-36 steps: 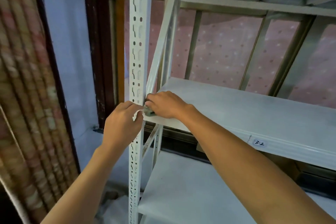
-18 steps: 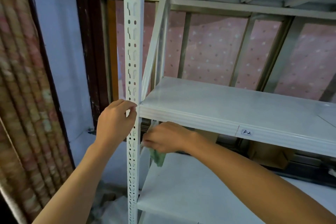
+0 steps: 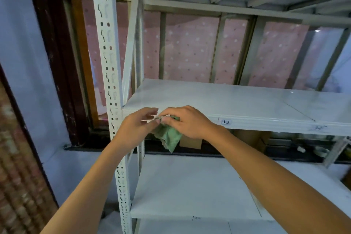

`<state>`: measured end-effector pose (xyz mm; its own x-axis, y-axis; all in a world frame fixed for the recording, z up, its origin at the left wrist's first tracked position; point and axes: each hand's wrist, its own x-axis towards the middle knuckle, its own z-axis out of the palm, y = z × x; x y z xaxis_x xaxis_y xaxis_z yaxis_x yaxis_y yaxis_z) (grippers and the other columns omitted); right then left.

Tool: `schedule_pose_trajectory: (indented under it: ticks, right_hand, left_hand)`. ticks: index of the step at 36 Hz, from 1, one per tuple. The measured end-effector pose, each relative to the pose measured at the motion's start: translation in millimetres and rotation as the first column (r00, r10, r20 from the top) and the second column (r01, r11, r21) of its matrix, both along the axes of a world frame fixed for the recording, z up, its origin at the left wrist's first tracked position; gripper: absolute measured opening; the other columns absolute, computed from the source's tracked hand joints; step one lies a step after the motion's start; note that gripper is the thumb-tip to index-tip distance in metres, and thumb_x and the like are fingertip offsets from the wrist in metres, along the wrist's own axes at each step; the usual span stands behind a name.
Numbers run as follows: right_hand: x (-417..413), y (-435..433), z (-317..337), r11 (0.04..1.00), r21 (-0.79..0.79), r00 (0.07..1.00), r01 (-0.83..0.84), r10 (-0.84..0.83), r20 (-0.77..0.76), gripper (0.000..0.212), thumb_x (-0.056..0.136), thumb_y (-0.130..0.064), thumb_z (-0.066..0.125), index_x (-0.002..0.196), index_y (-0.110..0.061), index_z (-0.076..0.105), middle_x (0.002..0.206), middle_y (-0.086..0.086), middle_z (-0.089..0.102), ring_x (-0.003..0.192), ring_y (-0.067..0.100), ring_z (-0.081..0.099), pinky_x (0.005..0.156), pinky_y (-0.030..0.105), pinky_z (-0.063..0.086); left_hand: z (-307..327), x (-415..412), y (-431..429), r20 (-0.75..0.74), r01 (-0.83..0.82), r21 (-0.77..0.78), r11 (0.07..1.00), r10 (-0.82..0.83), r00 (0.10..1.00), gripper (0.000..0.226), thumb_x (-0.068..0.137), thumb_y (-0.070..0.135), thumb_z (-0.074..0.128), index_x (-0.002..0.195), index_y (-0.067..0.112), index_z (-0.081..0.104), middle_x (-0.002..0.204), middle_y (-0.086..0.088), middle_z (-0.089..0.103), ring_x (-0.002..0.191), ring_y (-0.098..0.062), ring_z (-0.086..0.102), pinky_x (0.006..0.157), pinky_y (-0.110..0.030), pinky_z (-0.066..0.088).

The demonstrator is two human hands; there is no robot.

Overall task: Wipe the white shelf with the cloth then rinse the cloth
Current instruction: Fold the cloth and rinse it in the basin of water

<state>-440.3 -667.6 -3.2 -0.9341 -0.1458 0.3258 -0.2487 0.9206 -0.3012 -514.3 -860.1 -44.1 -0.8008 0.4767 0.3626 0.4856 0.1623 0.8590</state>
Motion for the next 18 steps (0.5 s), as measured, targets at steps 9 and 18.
schedule_pose_trajectory:
  ticks: [9, 18]
  right_hand:
    - [57.2, 61.4, 1.0, 0.983, -0.144, 0.994, 0.111, -0.109, 0.025, 0.040, 0.094, -0.066, 0.039, 0.115, -0.042, 0.062, 0.092, -0.008, 0.070, 0.081, 0.012, 0.064, 0.076, 0.041, 0.055]
    - [135.0, 146.4, 9.9, 0.855, -0.468, 0.973, 0.225, -0.223, 0.060, 0.039, 0.099, -0.057, 0.041, 0.107, -0.030, 0.068, 0.097, -0.015, 0.066, 0.089, 0.000, 0.063, 0.074, 0.021, 0.047]
  left_hand:
    - [8.9, 41.4, 65.2, 0.082, 0.203, 0.107, 0.973, -0.212, 0.974, 0.008, 0.091, 0.015, 0.071, 0.095, 0.012, 0.077, 0.090, -0.005, 0.078, 0.083, -0.013, 0.072, 0.076, -0.028, 0.054]
    - [30.2, 104.5, 157.6, 0.149, 0.282, 0.161, 0.946, -0.305, 0.941, 0.010, 0.091, 0.018, 0.070, 0.084, 0.014, 0.075, 0.088, -0.008, 0.074, 0.084, -0.021, 0.070, 0.077, -0.034, 0.056]
